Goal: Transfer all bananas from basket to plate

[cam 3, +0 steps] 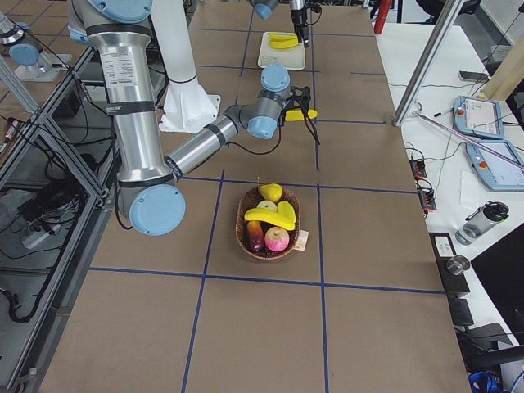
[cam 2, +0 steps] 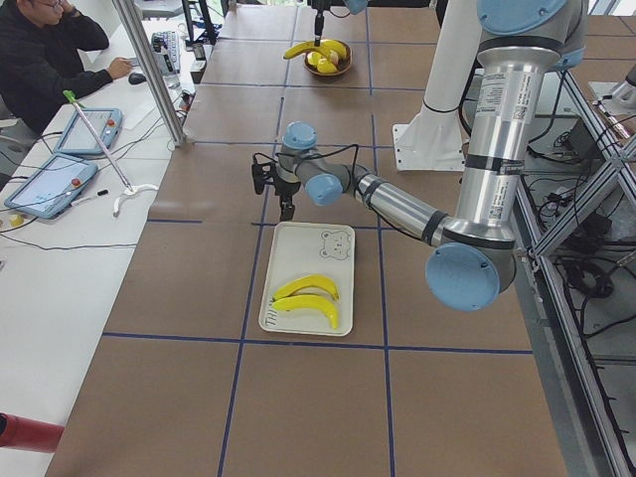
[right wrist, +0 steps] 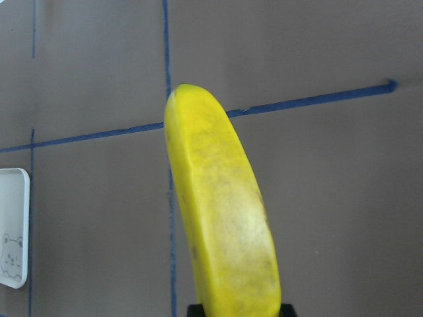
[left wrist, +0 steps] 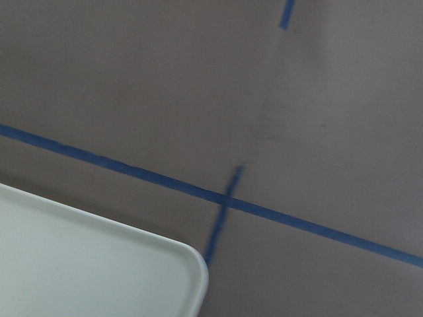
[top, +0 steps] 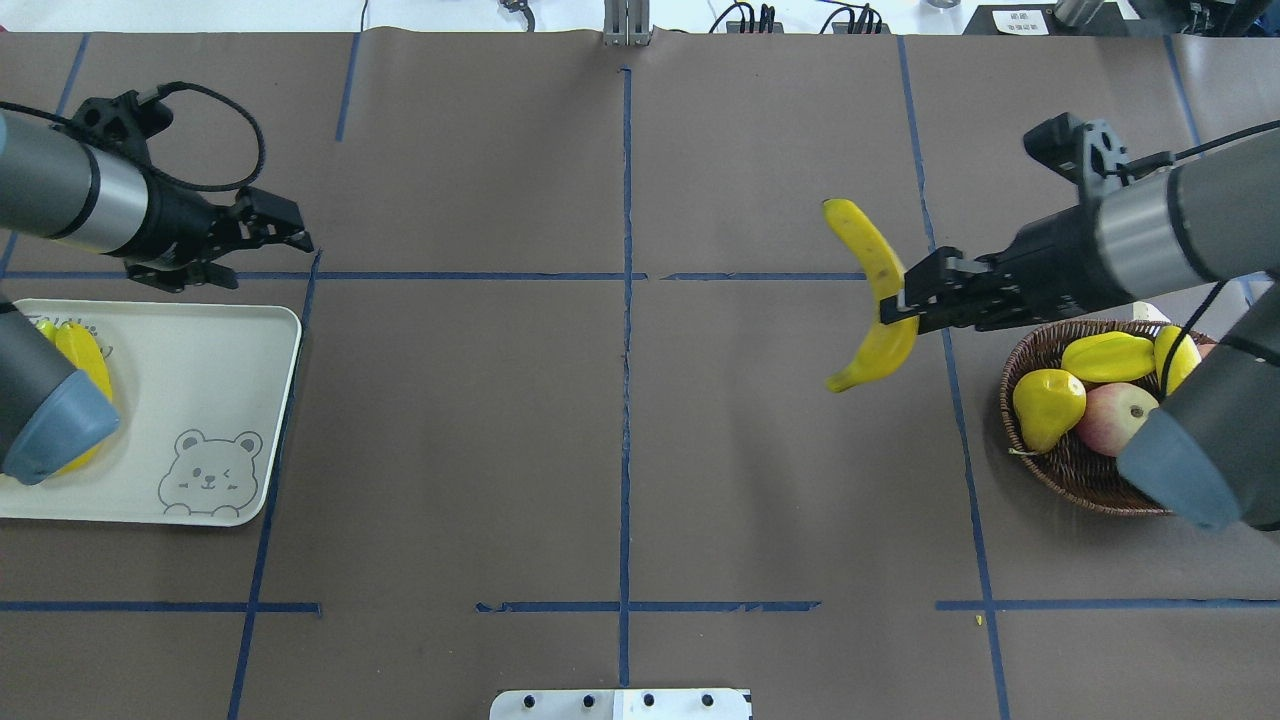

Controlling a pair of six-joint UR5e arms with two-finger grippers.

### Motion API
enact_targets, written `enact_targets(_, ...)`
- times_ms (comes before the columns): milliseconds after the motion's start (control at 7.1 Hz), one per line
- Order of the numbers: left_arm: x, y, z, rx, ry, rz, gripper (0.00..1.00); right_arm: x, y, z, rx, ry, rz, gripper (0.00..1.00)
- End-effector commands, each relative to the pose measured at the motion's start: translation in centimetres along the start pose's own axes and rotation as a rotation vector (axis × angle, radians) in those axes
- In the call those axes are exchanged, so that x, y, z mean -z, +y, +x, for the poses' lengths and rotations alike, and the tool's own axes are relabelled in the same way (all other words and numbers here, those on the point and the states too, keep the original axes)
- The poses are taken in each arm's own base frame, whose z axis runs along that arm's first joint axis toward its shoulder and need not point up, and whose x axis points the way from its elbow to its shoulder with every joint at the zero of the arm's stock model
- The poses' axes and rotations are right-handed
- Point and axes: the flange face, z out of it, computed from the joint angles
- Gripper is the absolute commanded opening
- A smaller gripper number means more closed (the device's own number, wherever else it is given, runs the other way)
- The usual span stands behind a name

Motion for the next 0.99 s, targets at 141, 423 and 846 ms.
enact_targets(141, 1.6, 8.9, 12.2, 0.173, 0.231, -0.175, 0.99, -6.8, 5.8, -8.0, 0.025, -0.067, 0.038, 0.0)
enact_targets(423, 0.1, 13.7, 16.5, 0.175, 0.265, -0.235, 0.99, -8.5, 7.8, -11.2, 0.053, -0.106, 0.036, 0.0)
enact_targets(846, -0.5, 15.2, 18.1, 0.164, 0.271, -0.254, 0.98, -9.9, 10.1, -12.8, 0.069, -0.124, 0.064, 0.0)
